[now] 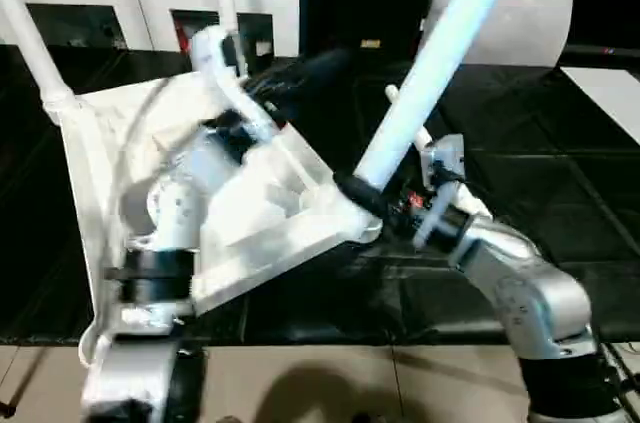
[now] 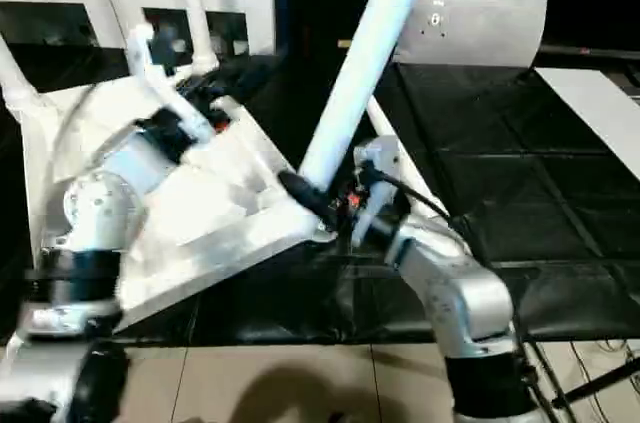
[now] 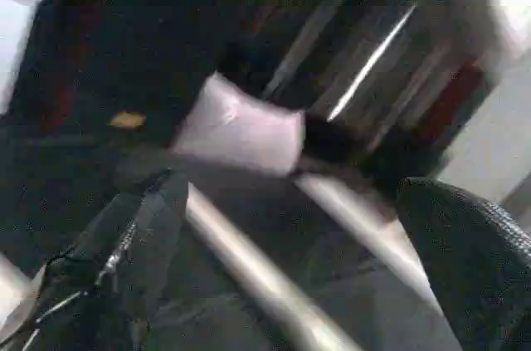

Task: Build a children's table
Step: Insert table leg to table base

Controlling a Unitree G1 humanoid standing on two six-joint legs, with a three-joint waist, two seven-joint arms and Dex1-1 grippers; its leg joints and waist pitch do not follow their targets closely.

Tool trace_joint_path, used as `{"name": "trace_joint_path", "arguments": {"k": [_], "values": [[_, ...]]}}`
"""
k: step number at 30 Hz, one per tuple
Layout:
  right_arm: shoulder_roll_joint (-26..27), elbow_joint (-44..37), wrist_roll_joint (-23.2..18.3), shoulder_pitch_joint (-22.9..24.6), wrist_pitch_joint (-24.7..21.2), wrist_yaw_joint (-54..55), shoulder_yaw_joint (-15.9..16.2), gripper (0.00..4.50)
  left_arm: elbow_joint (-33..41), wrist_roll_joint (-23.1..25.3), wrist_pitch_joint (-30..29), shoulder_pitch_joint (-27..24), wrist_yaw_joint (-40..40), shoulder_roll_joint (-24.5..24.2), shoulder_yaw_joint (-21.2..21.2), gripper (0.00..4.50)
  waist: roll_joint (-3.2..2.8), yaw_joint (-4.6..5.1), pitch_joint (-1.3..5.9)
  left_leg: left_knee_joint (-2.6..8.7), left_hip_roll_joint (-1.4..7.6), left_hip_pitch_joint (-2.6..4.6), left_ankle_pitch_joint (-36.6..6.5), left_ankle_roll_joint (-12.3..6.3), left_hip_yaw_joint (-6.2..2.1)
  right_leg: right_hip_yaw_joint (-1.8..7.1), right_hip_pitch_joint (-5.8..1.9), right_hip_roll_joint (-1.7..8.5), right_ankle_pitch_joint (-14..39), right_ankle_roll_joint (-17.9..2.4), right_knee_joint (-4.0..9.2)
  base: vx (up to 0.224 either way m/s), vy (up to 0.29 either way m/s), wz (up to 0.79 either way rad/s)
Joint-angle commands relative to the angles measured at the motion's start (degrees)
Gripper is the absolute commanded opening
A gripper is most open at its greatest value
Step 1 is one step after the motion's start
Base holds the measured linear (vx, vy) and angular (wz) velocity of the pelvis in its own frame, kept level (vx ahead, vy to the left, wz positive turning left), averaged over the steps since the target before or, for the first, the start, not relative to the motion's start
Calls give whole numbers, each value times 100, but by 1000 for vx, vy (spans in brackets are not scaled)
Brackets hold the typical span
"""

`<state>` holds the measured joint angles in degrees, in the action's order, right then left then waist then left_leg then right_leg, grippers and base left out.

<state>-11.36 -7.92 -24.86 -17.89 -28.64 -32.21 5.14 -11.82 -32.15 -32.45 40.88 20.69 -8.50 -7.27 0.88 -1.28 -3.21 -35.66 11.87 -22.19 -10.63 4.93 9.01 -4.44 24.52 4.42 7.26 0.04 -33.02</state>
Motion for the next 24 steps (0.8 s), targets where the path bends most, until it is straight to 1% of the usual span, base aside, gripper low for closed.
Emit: {"name": "trace_joint_path", "arguments": {"k": [1,2,3,4,5,6,7,8,9,10,11,12,13,15,16,18,19,20,21,22,24], "values": [[23,45,243,-79,195,111,173,191,124,253,-89,127,225,10,473,450,4,-3,459,450,26,65,-1183,-79,29,144,-318,219,2407,-358,402,0,0,0],[23,45,243,-79,195,111,173,191,124,253,-89,127,225,10,473,450,4,-41,466,446,35,78,-1037,-102,47,172,-317,218,2082,-536,360,0,0,0],[36,99,387,-68,307,150,268,191,324,458,-135,115,542,-48,943,450,52,-84,468,454,53,74,-891,-138,54,195,-327,236,1852,-676,312,0,0,0],[41,112,414,-64,328,159,287,191,365,496,-138,112,596,-64,1047,450,23,-97,474,452,54,70,-816,-134,55,207,-343,238,1718,-744,283,0,0,0],[42,151,496,-55,374,192,335,191,474,556,-147,107,729,-97,1277,450,24,-105,473,451,61,68,-701,-141,63,218,-356,238,1473,-860,254,0,0,0],[43,169,530,-53,389,209,351,191,518,552,-157,104,772,-98,1339,450,29,-98,468,458,58,52,-633,-152,66,224,-379,230,1302,-930,234,0,0,0],[47,203,592,-49,416,240,373,191,598,509,-185,101,834,-81,1415,450,85,-88,476,449,47,36,-593,-147,74,228,-402,238,1254,-946,219,0,0,0],[50,248,657,-49,432,290,386,191,730,406,-241,91,895,-37,1465,450,66,-90,470,452,40,29,-591,-138,81,236,-412,244,1249,-982,203,0,0,0],[48,303,729,-47,462,331,403,191,866,335,-283,67,960,14,1512,450,71,-77,456,443,29,31,-695,-147,95,240,-400,237,1397,-960,227,0,0,0],[44,314,742,-47,469,332,408,191,895,328,-289,59,971,20,1527,450,76,-64,446,448,27,21,-764,-138,95,241,-408,238,1514,-928,240,0,0,0],[41,341,775,-47,498,339,428,191,944,346,-288,37,1005,22,1559,450,80,-48,424,453,22,32,-946,-116,101,235,-388,231,1868,-824,285,0,0,0],[41,341,775,-47,498,339,428,191,944,346,-288,37,1005,22,1559,450,78,-43,423,448,17,40,-1028,-108,104,232,-379,232,2059,-756,305,0,0,0],[35,439,900,-53,597,435,433,191,958,401,-246,-14,1051,24,1561,450,77,-41,413,446,15,54,-1146,-87,104,227,-352,230,2389,-618,349,0,0,0],[19,493,969,-65,613,506,420,191,915,471,-182,-39,1044,9,1540,450,79,-27,406,438,-1,60,-1293,-60,99,205,-319,213,2794,-407,406,0,0,0],[-7,532,1012,-75,578,562,406,191,860,554,-112,-63,1006,-22,1512,450,50,-31,402,445,-2,61,-1310,-48,90,199,-313,208,2841,-366,415,0,0,0],[3,572,1018,-61,586,630,301,191,766,746,34,-125,901,-147,1451,450,53,-11,416,444,-5,69,-1389,-45,82,188,-299,193,2826,-291,427,0,0,0],[24,557,1002,-27,621,690,213,191,726,839,114,-172,803,-210,1387,450,9,-20,418,450,-1,81,-1411,-35,71,189,-291,196,2788,-296,420,0,0,0],[29,551,996,-16,632,706,187,191,714,862,131,-185,770,-224,1365,450,32,3,414,456,3,74,-1463,-41,75,183,-290,177,2724,-312,422,0,0,0],[49,495,958,46,599,786,74,191,684,974,208,-265,614,-294,1264,450,0,-9,422,456,-2,75,-1462,-44,74,187,-296,182,2662,-335,411,0,0,0],[49,495,958,46,599,786,74,191,684,974,208,-265,614,-294,1264,450,6,-2,422,461,3,68,-1449,-50,72,191,-296,181,2615,-340,416,0,0,0],[38,463,971,79,591,830,26,191,669,1025,212,-325,495,-313,1200,450,18,-5,439,458,4,69,-1375,-47,76,197,-308,172,2419,-391,383,0,0,0]]}}
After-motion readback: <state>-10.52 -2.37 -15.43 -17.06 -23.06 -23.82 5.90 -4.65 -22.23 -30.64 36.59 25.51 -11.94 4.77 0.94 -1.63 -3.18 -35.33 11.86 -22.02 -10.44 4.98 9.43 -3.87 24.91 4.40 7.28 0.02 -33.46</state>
